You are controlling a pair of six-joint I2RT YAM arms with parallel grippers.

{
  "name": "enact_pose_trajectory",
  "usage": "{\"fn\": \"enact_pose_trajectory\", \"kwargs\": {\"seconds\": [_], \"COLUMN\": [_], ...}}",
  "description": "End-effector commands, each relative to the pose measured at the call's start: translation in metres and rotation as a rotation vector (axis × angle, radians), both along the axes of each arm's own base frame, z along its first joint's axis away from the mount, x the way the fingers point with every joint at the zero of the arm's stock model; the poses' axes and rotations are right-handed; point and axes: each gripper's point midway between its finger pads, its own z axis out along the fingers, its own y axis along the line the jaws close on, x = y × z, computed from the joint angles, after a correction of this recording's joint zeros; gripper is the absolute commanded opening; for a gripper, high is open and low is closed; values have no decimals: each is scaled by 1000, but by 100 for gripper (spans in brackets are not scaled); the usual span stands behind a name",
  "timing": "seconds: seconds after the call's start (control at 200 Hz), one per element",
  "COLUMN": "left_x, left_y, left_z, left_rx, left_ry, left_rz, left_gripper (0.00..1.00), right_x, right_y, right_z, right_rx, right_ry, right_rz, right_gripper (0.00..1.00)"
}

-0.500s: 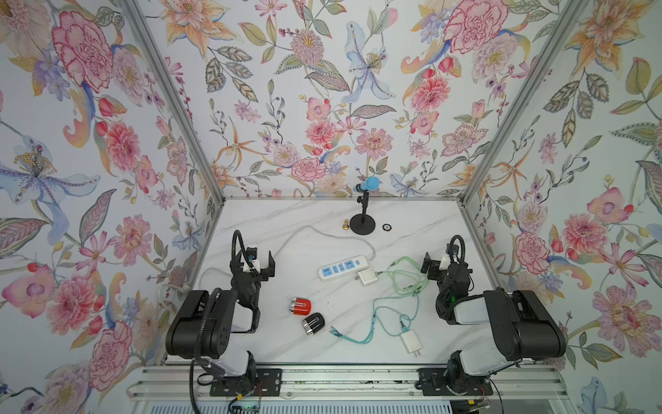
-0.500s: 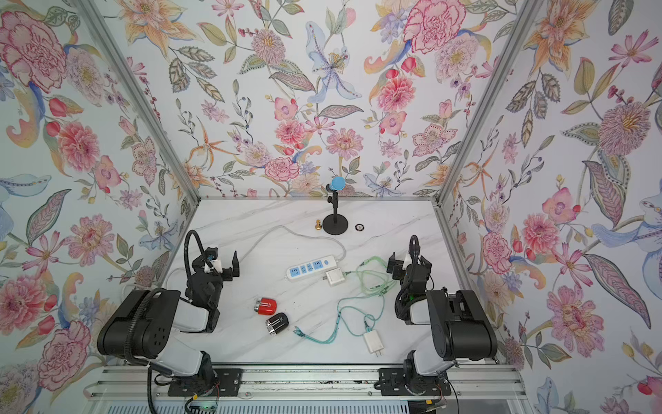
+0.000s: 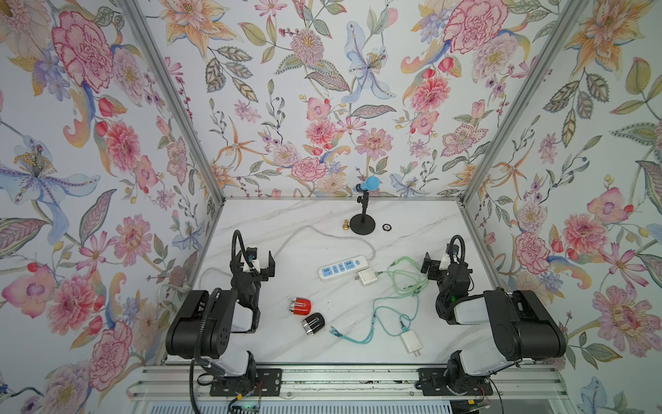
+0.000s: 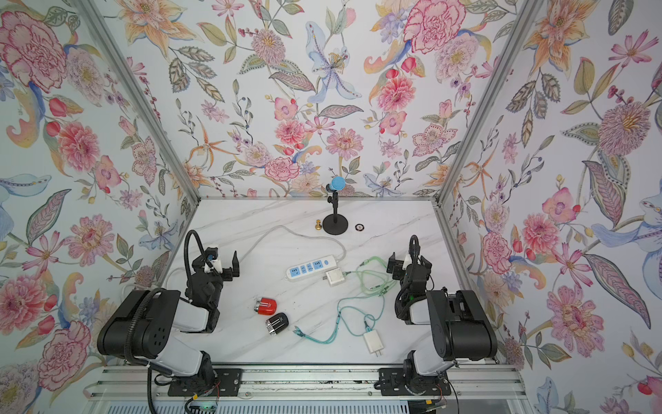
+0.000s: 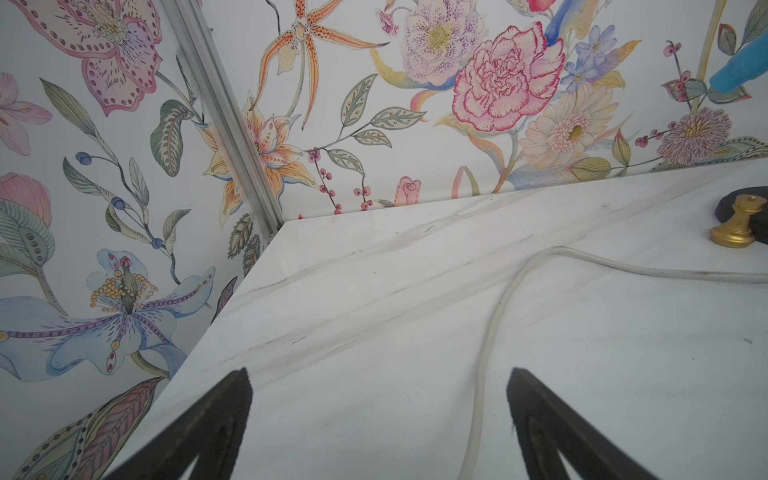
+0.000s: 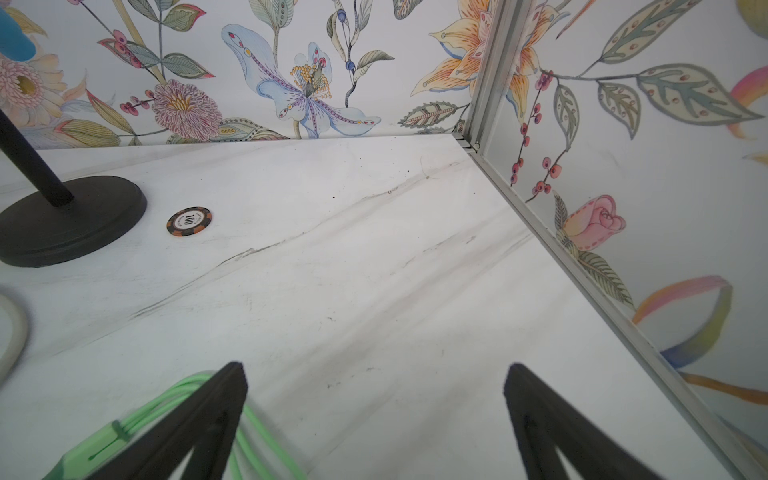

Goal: Charge the electric shaver
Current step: Pick up the plug from the center of the board.

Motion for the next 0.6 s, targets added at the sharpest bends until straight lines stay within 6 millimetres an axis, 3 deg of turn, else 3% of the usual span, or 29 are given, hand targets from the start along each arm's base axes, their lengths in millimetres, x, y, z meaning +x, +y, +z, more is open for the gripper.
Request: {"fn": "enact_pose_trajectory", "kwargs": {"seconds": [0.0,0.596], "left_x": [3,3], "left_y": [0,0], "left_z": [7,7], "left_rx": [10,10], "left_ry": [-23,-23], "left_rz": [-6,-5], "left_gripper": [99,99], "right_x": [3,3], "right_y": [2,2], "right_z": [7,7], "right_rx": [-8,-8], "right_ry": [-26,-25], "right_rz": [12,12], "right_gripper": [100,100]}}
